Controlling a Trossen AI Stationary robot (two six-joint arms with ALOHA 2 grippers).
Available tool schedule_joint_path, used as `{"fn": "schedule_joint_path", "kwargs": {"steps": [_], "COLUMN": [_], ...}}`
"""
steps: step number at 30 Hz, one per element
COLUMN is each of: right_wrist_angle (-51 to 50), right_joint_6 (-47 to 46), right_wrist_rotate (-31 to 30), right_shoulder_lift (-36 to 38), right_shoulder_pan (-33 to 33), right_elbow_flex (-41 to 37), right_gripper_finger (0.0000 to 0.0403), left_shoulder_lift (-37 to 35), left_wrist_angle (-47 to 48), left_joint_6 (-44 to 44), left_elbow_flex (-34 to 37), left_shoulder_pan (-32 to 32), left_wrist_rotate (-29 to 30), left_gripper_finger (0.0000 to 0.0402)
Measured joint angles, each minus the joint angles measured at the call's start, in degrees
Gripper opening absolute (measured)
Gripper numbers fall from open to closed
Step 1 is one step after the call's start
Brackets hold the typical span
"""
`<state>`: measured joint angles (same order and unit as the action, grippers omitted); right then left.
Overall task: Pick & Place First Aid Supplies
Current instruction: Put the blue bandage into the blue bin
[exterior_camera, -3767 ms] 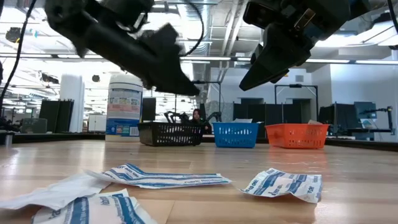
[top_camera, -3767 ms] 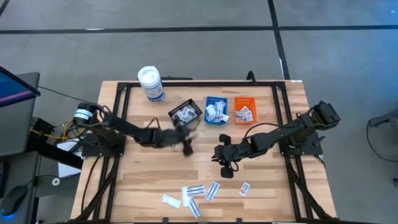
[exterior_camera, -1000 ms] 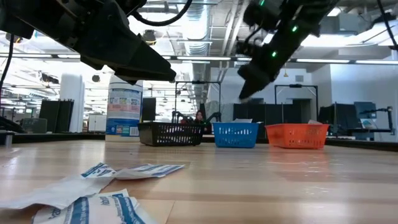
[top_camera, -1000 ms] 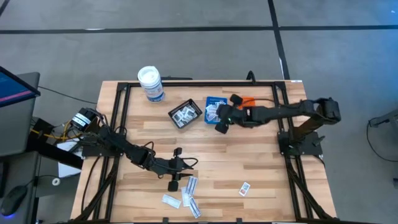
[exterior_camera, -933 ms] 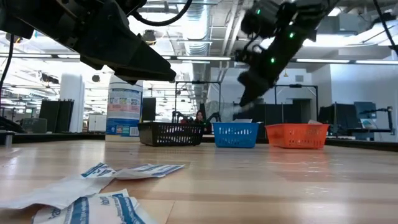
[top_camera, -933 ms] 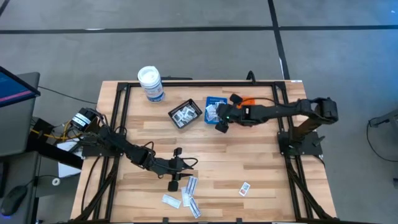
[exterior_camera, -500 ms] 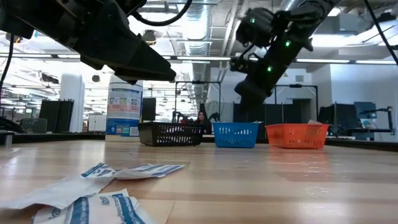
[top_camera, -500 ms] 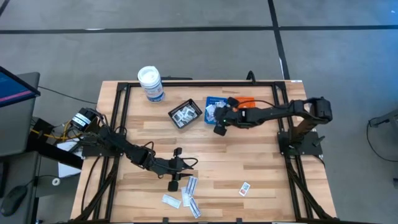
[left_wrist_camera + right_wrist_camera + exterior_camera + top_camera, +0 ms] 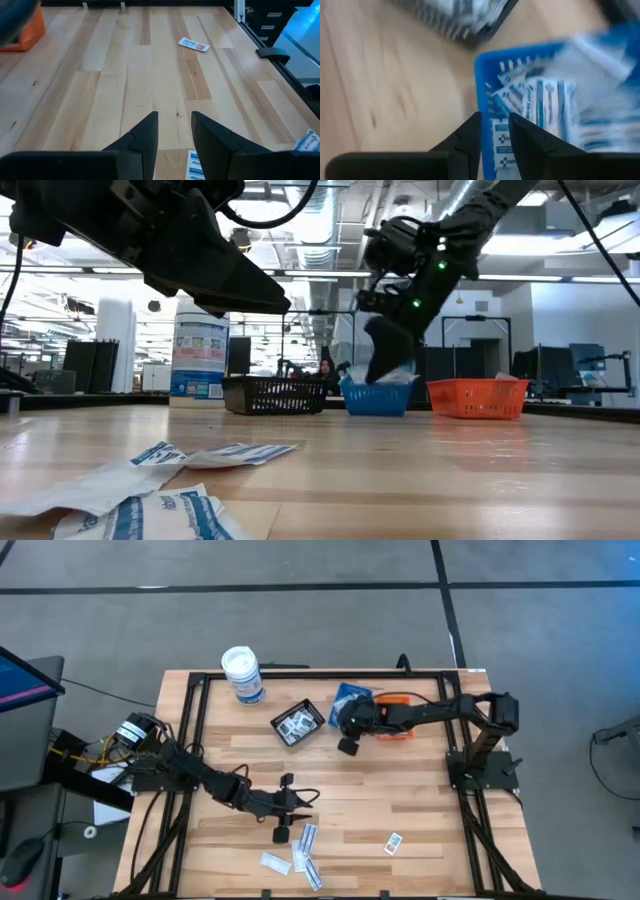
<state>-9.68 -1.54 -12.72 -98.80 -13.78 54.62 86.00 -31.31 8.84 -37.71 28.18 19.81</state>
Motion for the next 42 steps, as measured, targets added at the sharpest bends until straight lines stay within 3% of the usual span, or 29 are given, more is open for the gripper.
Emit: {"fn": "schedule_joint_path", "kwargs": {"steps": [6, 12, 23, 30, 37, 42], "right_wrist_angle": [-4.84, -8.78, -15.64, -17.26, -31.02, -35.94], "right_joint_6": [0.36, 7.23, -0.31, 0.11, -1.54, -3.52], "right_wrist_rotate": [1.15, 0.16, 8.87, 9.91, 9.7, 5.06], "right_shoulder_lift": [2.04, 1.33, -5.46, -9.35, -5.15, 0.05], "right_shoulder_pan": [-1.09, -3.41, -12.08, -11.68, -8.25, -4.42], "right_elbow_flex": [6.6, 11.38, 11.47, 12.15, 17.7, 20.85], "right_gripper_finger": [0.0091, 0.0091, 0.0091, 0.0091, 0.0091, 0.0091], "left_shoulder_lift": [0.0, 0.0, 0.0, 0.0, 0.0, 0.0], "left_wrist_angle": [0.0, 0.02, 0.03, 0.42, 0.42, 0.42], "left_joint_6": [-0.01, 0.0, 0.03, 0.16, 0.05, 0.25], "left_elbow_flex": [0.0, 0.0, 0.0, -0.02, -0.02, -0.02], "left_shoulder_pan": [-0.8, -0.95, -0.95, -0.95, -0.95, -0.95], "left_wrist_rotate": [0.02, 0.02, 0.01, 0.0, 0.01, 0.0], "left_gripper_finger": [0.0117, 0.0117, 0.0117, 0.0117, 0.0117, 0.0117]}}
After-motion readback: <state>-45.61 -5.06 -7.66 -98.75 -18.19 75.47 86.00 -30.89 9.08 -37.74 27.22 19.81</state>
